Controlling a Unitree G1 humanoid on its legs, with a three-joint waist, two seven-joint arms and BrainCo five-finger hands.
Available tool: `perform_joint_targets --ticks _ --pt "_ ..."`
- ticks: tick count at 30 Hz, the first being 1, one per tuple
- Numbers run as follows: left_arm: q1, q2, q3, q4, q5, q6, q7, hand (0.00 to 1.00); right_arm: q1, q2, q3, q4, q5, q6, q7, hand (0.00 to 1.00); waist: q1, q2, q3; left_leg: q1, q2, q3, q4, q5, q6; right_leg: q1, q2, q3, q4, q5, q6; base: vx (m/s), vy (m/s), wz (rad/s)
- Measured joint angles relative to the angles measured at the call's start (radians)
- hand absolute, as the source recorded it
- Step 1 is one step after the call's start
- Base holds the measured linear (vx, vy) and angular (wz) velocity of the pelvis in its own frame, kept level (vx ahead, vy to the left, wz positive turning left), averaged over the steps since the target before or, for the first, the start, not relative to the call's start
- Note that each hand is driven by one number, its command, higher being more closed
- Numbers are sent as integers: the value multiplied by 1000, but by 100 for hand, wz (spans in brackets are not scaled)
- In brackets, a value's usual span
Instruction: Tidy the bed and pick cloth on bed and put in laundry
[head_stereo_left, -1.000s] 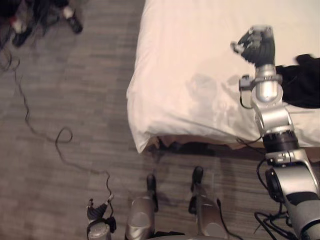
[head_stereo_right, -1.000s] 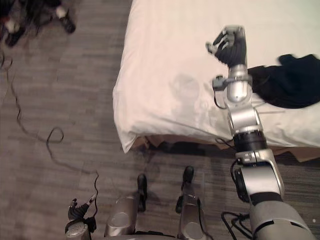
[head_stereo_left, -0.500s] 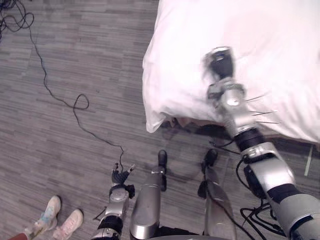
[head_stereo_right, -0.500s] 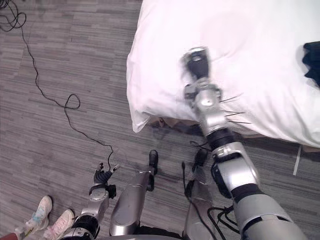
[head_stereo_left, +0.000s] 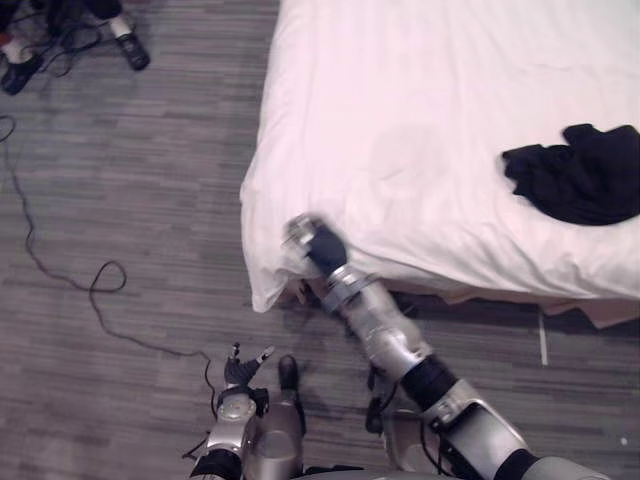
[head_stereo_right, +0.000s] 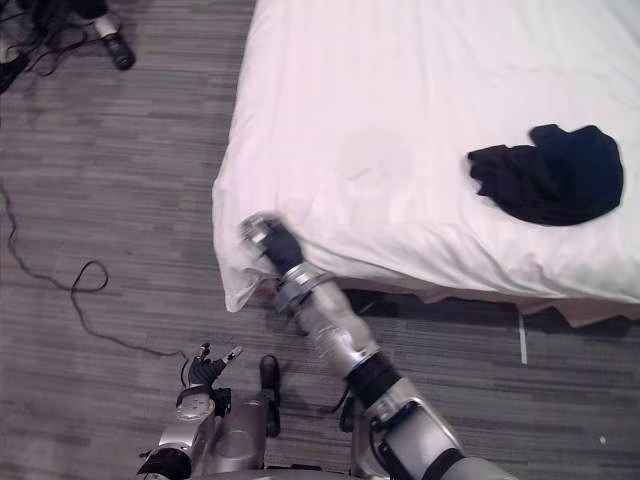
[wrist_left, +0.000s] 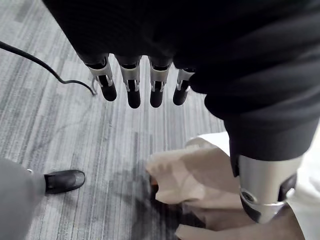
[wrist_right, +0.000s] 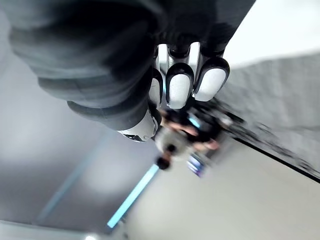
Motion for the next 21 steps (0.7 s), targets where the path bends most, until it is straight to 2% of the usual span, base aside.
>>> perform_joint_targets --ticks 3,4,5,6,8,10,13,17,19,21 --pt "-9 6 -9 -2 7 -2 -1 0 -27 -58 -141 1 1 -33 -49 100 -11 7 4 -39 3 22 16 -4 2 -53 -2 29 4 14 8 -7 11 -32" --pt "-17 6 -13 -3 7 -4 -1 0 -54 -86 -195 6 3 -43 -75 100 -20 17 10 -72 4 18 34 -4 2 -79 -3 27 11 22 3 -40 21 19" --pt "-25 4 -21 -3 7 -7 -1 0 -97 -122 -260 10 3 -54 -112 100 -29 39 22 -111 5 13 60 -6 3 -103 -5 21 20 24 1 -50 32 23" --pt "-27 3 -24 -2 6 -7 -1 0 -113 -137 -280 13 3 -60 -124 100 -29 48 27 -123 6 9 70 -8 4 -110 -4 19 21 26 0 -59 37 20" --pt "-27 2 -45 -1 6 -7 -1 0 -213 -214 -316 93 2 -89 -160 100 -24 87 47 -185 18 -4 132 -28 5 -154 1 19 44 24 1 -82 26 3" --pt "-34 0 -48 1 6 -7 -1 0 -259 -251 -327 149 1 -90 -185 100 -21 101 52 -239 21 -13 168 -35 8 -198 1 18 60 21 5 -109 4 3" --pt "-77 -7 -60 39 3 -8 -8 0 -278 -338 -343 258 -14 -91 -219 100 2 129 65 -329 32 -27 240 -56 18 -271 2 14 101 16 3 -123 -17 6" --pt "-75 -15 -54 39 -3 -6 -17 0 -264 -357 -404 288 -86 -75 -224 100 4 132 67 -358 51 -29 322 -99 18 -306 3 11 201 -29 -5 -79 -9 0" --pt "-73 -26 -40 29 -3 -5 -17 0 -177 -342 -488 242 -99 -62 -239 100 4 130 67 -353 66 -29 356 -117 22 -300 3 5 236 -54 -5 -59 -2 -3" --pt "-58 -32 -27 -9 -3 6 -18 0 17 -274 -645 160 -119 -46 -283 100 1 113 73 -300 70 -8 352 -130 22 -250 5 6 222 -58 -4 11 9 -19"
